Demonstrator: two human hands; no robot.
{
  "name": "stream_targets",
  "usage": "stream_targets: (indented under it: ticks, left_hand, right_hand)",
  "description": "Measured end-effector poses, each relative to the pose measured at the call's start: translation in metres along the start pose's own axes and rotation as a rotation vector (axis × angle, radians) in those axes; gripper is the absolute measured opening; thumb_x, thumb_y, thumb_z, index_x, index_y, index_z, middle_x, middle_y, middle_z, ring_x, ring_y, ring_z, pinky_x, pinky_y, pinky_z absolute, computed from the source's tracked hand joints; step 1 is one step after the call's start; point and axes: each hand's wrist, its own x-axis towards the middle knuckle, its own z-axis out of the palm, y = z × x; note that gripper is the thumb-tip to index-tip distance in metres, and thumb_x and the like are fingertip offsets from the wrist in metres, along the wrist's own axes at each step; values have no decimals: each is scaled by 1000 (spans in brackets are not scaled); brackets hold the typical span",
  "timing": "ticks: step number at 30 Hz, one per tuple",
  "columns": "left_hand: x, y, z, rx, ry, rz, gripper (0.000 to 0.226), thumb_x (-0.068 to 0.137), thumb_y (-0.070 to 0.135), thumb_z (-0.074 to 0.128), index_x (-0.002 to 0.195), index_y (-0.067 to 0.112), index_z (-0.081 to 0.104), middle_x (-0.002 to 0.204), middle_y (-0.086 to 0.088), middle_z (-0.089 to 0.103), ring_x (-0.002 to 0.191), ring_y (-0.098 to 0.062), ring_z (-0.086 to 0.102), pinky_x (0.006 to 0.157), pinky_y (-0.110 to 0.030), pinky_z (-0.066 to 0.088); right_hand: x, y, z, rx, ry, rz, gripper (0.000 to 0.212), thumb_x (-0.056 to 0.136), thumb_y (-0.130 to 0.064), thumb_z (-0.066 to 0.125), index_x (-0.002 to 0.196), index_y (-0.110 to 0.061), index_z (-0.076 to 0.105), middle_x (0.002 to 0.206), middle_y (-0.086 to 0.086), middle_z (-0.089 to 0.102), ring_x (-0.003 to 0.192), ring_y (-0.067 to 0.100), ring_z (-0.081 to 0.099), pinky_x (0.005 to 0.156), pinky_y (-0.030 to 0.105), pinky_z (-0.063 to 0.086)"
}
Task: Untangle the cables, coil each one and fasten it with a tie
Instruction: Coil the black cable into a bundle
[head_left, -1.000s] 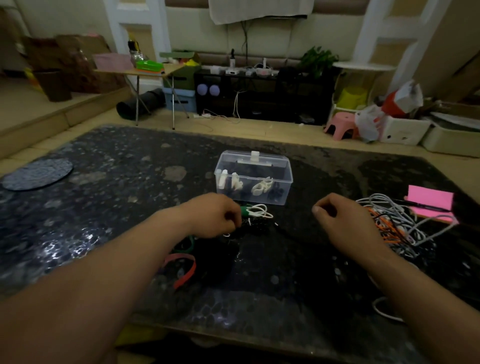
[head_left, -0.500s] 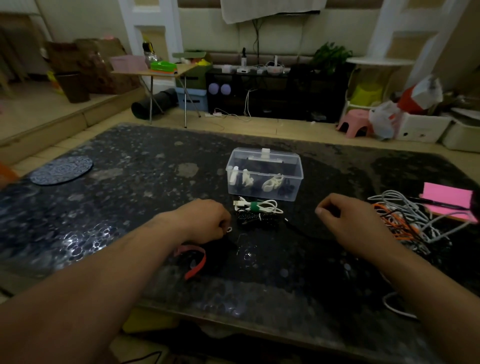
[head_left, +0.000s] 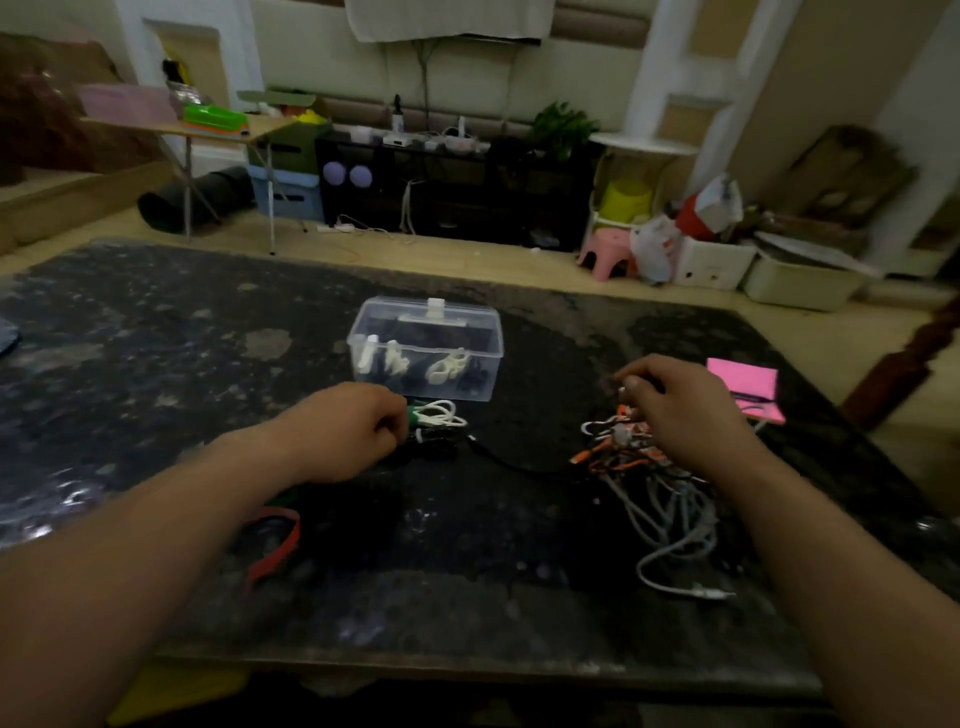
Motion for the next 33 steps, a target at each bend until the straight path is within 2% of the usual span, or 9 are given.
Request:
stream_targets:
  ticks: [6, 16, 20, 22, 24, 26, 28, 31, 33]
  left_hand:
    - [33, 63, -1, -95, 11, 122, 14, 99, 21, 62, 101, 28, 73, 102, 13, 69, 95, -8, 64, 87, -30, 53]
    - [55, 93, 2, -188, 78, 141, 19, 102, 20, 56, 103, 32, 71, 97, 11, 70, 81, -6, 65, 76, -33, 59]
    - [57, 97, 4, -210, 89, 128, 19, 102, 20, 57, 103, 33, 71, 96, 14, 69, 81, -4, 64, 76, -29, 58]
    - [55, 100, 5, -229, 76, 123, 18, 102, 22, 58, 103, 33, 71, 95, 13, 69, 79, -5, 65, 74, -30, 59]
    - [53, 103, 4, -241, 78, 119, 17, 103, 22, 57, 104, 33, 70, 90, 12, 68, 73, -4, 63, 65, -25, 54]
    - [51, 104, 1, -256, 114, 122, 16, 103, 22, 57, 105, 34, 68, 88, 12, 67, 72, -3, 62, 62, -21, 49]
    - [48, 104, -5, -304, 173, 128, 15, 104, 23, 57, 108, 34, 66, 90, 12, 68, 75, -3, 63, 66, -24, 54]
    - [44, 110, -12, -432, 242, 116, 16, 105, 30, 59, 121, 33, 62, 98, 13, 68, 86, -2, 66, 81, -31, 60]
    - [42, 116, -14, -529, 303, 97, 37, 102, 43, 62, 137, 33, 55, 116, 19, 62, 104, 2, 61, 90, -25, 55]
  right_hand:
    - [4, 19, -20, -1, 53, 40, 24, 101, -14, 58, 105, -30, 75, 93, -11, 77, 88, 11, 73, 85, 31, 55]
    - [-5, 49, -49, -191, 54, 98, 18, 99, -28, 68, 114, -26, 76, 108, -5, 76, 94, 12, 63, 83, 28, 46]
    - [-6, 46, -28, -527, -81, 49, 36, 94, -56, 65, 98, -22, 78, 99, 2, 74, 96, 25, 68, 81, 36, 56]
    - [-6, 38, -15, -698, -134, 32, 38, 97, -54, 58, 95, -19, 75, 103, 6, 74, 103, 31, 66, 85, 38, 50]
    - [1, 30, -14, -590, -55, 46, 33, 103, -46, 54, 91, -19, 69, 102, 7, 74, 104, 32, 66, 80, 38, 43]
    - [11, 16, -30, -228, 84, 102, 35, 107, -42, 51, 83, -19, 58, 88, 4, 70, 89, 27, 67, 66, 32, 37]
    - [16, -6, -54, 97, 238, 106, 32, 110, -39, 50, 84, -21, 57, 83, 2, 65, 77, 15, 60, 59, 29, 35]
    - [10, -38, -82, 214, 417, -44, 27, 111, -35, 51, 93, -20, 64, 82, 2, 64, 71, 12, 54, 53, 14, 35]
    - [5, -52, -86, 294, 391, -112, 27, 111, -37, 50, 99, -23, 70, 84, -4, 66, 74, 8, 56, 57, 14, 37]
